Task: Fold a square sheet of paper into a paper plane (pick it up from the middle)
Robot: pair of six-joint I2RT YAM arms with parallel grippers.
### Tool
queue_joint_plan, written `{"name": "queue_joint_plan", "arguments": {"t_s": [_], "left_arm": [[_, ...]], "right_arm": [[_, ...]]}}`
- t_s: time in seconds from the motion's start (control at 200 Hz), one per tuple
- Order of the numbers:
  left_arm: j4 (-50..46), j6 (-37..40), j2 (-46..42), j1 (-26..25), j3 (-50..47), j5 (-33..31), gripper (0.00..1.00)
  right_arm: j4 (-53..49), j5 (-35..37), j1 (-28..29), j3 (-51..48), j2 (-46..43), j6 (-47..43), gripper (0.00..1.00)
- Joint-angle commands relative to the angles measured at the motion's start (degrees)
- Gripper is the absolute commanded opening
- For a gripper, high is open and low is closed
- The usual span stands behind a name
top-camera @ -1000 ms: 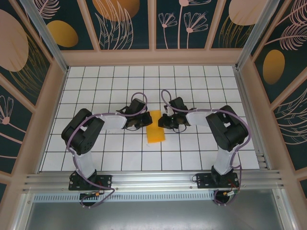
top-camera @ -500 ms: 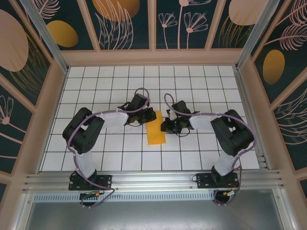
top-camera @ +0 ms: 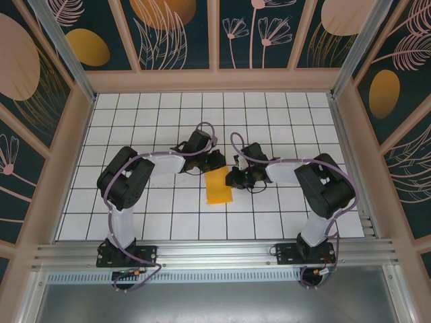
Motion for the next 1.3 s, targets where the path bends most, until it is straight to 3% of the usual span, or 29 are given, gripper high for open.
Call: {"name": "queue_joint_plan", "arguments": {"t_s": [0.0,0.17,0.355,0.65,0.991,1.296], "left_arm": [[2.07,-0.28,2.28,0.09,1.87,2.26,0.13],[1.33,0.07,4.54,0.07,3.39,1.83,0.12],[-3.29,1.46,6.66,0.11,4.74,-4.23,0.09],[-4.41,1.92,7.79,0.07,2.00,-7.75,0.07],[-4.15,1.93,8.43,0.11,1.33,-8.38,0.07],[-4.06,1.89,8.87,0.11,1.26,-8.38,0.07]], "right_arm": [[-0.65,1.54,0.22,-1.04,2.23,0.07,0.15],[-0.89,1.79,0.21,-1.05,2.50,-0.10,0.15],[-1.68,1.65,0.26,-1.13,1.88,-0.28,0.15],[-3.50,-4.00,0.43,-4.21,-2.52,-0.02,0.15],[-4.95,-6.08,2.30,-10.53,-6.92,1.43,0.15],[-9.79,-3.42,2.79,-10.98,-9.81,1.43,0.15]]}}
